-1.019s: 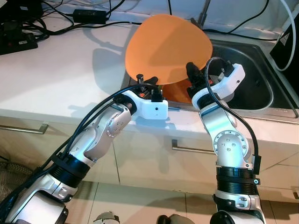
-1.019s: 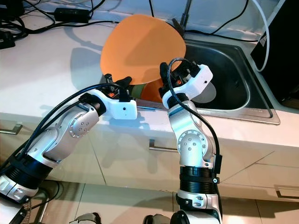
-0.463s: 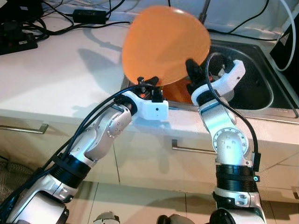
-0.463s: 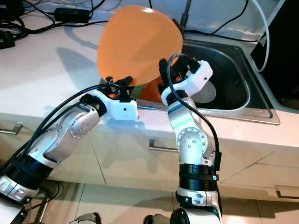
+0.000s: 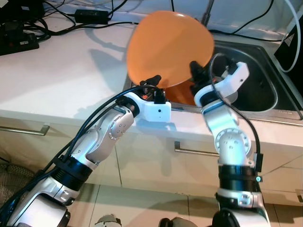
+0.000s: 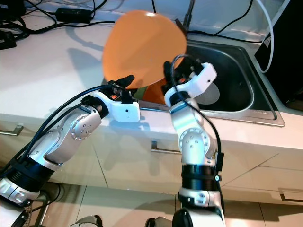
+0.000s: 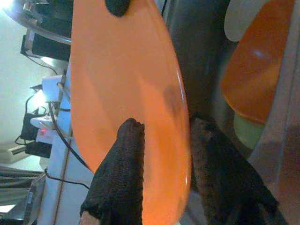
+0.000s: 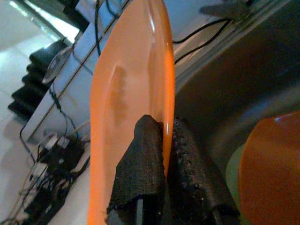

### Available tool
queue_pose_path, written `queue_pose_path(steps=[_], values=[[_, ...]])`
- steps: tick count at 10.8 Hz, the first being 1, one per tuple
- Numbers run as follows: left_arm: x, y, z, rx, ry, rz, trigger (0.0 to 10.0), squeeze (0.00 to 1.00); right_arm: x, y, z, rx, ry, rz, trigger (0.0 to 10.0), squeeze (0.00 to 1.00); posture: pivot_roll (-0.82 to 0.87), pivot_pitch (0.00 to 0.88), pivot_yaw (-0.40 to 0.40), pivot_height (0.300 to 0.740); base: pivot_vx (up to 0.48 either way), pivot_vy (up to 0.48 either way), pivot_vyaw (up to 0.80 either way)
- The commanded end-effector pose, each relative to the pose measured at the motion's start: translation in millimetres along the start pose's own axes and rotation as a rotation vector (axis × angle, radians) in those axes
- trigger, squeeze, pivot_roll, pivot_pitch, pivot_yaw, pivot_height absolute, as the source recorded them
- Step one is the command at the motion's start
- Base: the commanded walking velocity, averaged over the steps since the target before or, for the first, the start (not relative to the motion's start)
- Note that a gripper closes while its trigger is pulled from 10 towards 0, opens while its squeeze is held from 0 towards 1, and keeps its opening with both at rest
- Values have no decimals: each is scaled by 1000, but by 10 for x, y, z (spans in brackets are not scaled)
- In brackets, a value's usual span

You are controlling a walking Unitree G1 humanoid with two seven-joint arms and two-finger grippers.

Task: Kitchen organization

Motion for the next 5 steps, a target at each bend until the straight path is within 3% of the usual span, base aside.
queue_pose_path(steps=[1, 3, 5], values=[[-14, 116, -2, -1, -2, 54, 10000, 0, 53, 37, 82, 40, -63, -15, 0, 0, 19, 95, -109, 740, 0, 0, 0], [-33, 96, -19, -11, 7, 50, 10000, 0, 105, -28, 222, 43, -123, -50, 0, 0, 22, 93, -112, 740, 0, 0, 0], [-53, 62, -48, -105, 33, 53, 10000, 0, 163, -103, 331, 13, -169, -87, 0, 0, 24, 88, -114, 740, 0, 0, 0]])
Point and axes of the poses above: a point about 5 cm out from each wrist's last joint towards the gripper, its own x axis pointing out of the wrist towards the gripper, its own z axis along the axis of the wrist's last joint, y = z × x, the point moved 1 cm from there along x, pointing out of the wrist towards the gripper, and after that the axes turned 14 degrees about x, right-handed, at the moved point
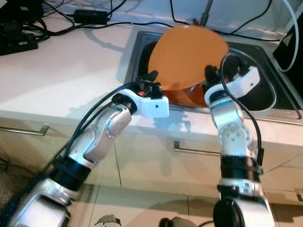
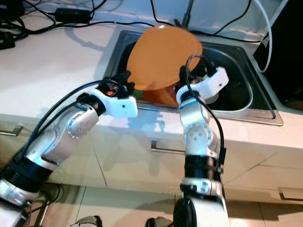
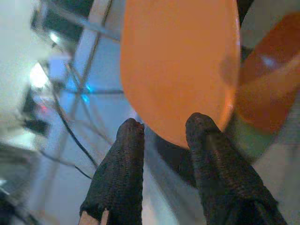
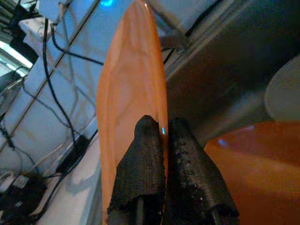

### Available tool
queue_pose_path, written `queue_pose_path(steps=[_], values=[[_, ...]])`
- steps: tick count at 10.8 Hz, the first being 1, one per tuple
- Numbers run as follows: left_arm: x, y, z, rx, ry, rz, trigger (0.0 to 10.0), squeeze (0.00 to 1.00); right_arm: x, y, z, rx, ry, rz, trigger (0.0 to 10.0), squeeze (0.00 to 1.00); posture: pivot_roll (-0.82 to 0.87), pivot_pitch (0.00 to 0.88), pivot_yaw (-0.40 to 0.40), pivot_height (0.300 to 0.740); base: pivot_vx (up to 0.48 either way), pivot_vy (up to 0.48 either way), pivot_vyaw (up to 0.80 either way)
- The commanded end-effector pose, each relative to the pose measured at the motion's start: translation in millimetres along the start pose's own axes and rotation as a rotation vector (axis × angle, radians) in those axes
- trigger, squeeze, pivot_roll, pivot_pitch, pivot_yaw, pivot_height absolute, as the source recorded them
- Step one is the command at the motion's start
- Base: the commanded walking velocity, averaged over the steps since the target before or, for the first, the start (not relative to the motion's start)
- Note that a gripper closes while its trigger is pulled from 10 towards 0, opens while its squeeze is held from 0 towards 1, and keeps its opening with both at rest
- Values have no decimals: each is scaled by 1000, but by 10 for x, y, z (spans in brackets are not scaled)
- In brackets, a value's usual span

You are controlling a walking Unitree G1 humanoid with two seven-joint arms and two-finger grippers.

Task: Kitchen organization

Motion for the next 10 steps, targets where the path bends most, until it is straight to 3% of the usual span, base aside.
queue_pose_path(steps=[1, 2, 5, 7, 9, 10], values=[[-32, 27, -69, -127, 46, 25, 10000, 0, 41, 73, 120, -23, -59, 24, 549, 0, 25, 86, -116, 740, 0, 0, 0], [-57, 44, -167, -342, 125, 67, 10000, 0, 92, 16, 118, -81, -64, 4, 10000, 0, 28, 89, -118, 740, 0, 0, 0], [-103, -1, -314, -780, 265, 131, 10000, 0, 146, -195, -1, -330, -27, -25, 10000, 0, 29, 95, -121, 740, 0, 0, 0], [-116, -52, -310, -869, 284, 117, 10000, 0, 162, -329, -64, -422, 3, -43, 10000, 0, 29, 96, -122, 740, 0, 0, 0], [-124, -81, -261, -919, 291, 96, 10000, 0, 179, -426, -89, -438, 13, -58, 10000, 0, 29, 96, -122, 740, 0, 0, 0], [-120, -92, -223, -925, 285, 85, 10000, 0, 176, -467, -109, -440, 21, -67, 10000, 404, 34, 103, -122, 740, 0, 0, 0]])
Point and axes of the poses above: a point about 5 cm out from each wrist's last joint towards the gripper, its own x axis pointing out of the wrist towards the gripper, its own z axis along the axis of the wrist's last joint, y = z × x, the point moved 1 cm from there along x, pointing out of the wrist towards the gripper, and after that the axes turned 14 degrees about x, right-handed, at the moved point
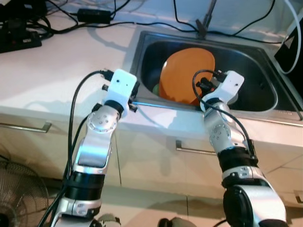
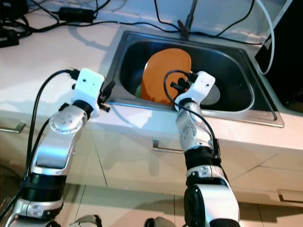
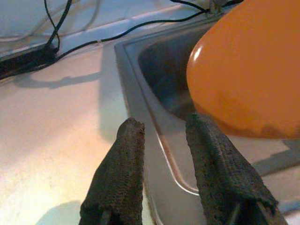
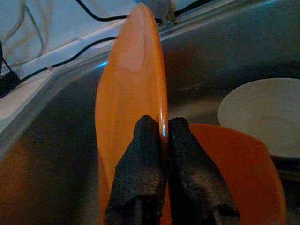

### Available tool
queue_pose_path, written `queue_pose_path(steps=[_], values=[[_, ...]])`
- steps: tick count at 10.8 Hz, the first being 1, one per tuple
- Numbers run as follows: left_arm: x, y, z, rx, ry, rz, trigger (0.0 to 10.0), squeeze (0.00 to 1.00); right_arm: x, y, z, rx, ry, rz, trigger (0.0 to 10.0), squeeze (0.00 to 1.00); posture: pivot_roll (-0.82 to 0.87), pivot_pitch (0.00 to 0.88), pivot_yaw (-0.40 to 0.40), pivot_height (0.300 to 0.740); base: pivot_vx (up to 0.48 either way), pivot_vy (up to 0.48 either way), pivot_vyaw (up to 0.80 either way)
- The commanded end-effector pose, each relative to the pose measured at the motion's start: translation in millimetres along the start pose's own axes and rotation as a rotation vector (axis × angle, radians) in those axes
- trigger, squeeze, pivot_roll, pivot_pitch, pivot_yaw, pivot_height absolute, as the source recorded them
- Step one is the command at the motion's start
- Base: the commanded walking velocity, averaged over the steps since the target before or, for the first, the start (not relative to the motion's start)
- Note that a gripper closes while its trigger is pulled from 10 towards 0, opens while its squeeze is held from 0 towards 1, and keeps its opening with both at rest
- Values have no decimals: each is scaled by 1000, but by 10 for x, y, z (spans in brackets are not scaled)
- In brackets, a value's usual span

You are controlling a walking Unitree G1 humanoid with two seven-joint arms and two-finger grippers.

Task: Kitchen organization

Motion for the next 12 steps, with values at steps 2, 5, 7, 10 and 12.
queue_pose_path(steps=[2, 5, 7, 10, 12], values=[[-29, -60, 37, -11, -8, -26, 10000, 0, 12, -32, 32, -12, -18, -5, 10000, 796, 32, 105, -118, 740, 0, 0, 0], [-38, -62, 43, -14, -5, -30, 10000, 0, 16, -40, 26, -17, -23, -5, 10000, 0, 31, 106, -117, 740, 0, 0, 0], [-39, -53, 42, -12, -11, -22, 10000, 0, -6, 70, 110, -112, -88, 50, 10000, 0, 31, 106, -117, 740, 0, 0, 0], [-26, 90, 102, -6, -122, 134, 10000, 0, -239, 446, 285, -300, -257, 249, 10000, 0, 13, 103, -112, 740, 0, 0, 0], [-14, 213, 105, -20, -149, 251, 10000, 0, -503, 450, 212, -373, -282, 305, 10000, 0, -17, 96, -110, 740, 0, 0, 0]])
Point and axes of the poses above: a point about 5 cm out from each wrist's last joint towards the gripper, its own x axis pointing out of the wrist towards the gripper, its own z axis along the axis of the wrist's last joint, y = z × x, the point moved 1 cm from there along x, pointing out of the wrist towards the gripper, and after that the axes turned 14 degrees about x, right-handed, at the moved point
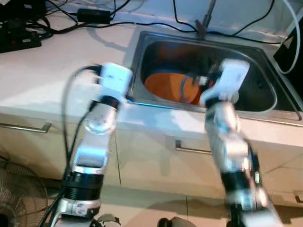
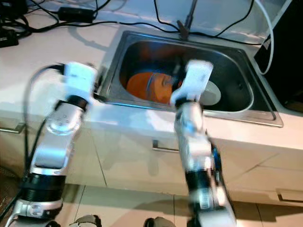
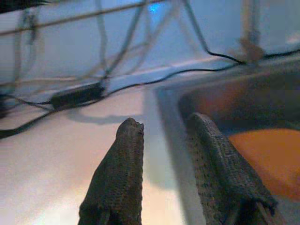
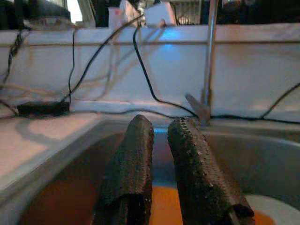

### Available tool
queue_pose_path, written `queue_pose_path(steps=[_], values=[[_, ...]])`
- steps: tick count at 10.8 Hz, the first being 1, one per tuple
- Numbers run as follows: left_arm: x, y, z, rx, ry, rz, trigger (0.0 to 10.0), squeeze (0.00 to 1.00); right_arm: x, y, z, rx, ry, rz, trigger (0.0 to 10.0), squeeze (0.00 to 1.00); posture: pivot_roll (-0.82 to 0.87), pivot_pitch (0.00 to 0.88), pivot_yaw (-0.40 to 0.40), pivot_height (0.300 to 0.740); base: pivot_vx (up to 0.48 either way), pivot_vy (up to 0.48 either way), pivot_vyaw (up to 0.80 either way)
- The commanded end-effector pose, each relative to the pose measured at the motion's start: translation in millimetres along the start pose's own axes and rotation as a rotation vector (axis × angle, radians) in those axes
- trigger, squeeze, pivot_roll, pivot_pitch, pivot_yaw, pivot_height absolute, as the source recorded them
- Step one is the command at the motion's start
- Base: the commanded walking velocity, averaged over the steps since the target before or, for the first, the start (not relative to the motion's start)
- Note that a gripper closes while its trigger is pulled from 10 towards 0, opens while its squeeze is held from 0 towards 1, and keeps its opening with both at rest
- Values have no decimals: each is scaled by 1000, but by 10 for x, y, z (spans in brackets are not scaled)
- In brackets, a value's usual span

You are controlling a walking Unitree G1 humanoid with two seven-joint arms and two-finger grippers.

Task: Kitchen organization

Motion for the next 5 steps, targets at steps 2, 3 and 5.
queue_pose_path(steps=[2, 3, 5], values=[[-11, -24, -36, -12, -9, 51, 10000, 0, -212, -70, -67, -41, 38, -33, 10000, 0, -34, 82, -104, 740, 0, 0, 0], [-22, -50, -50, -8, -10, 50, 10000, 0, -246, -63, -87, -39, 46, -42, 10000, 0, -38, 76, -103, 740, 0, 0, 0], [-18, -85, -37, -1, -31, 42, 10000, 0, -249, -30, -99, -29, 56, -55, 10000, 0, -35, 66, -107, 740, 0, -427, 0]])
Point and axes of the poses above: a point about 5 cm out from each wrist's last joint towards the gripper, its own x axis pointing out of the wrist towards the gripper, its own z axis along the axis of the wrist's last joint, y = z × x, the point moved 1 cm from there along x, pointing out of the wrist towards the gripper, and after that the axes turned 14 degrees about x, right-handed, at the moved point
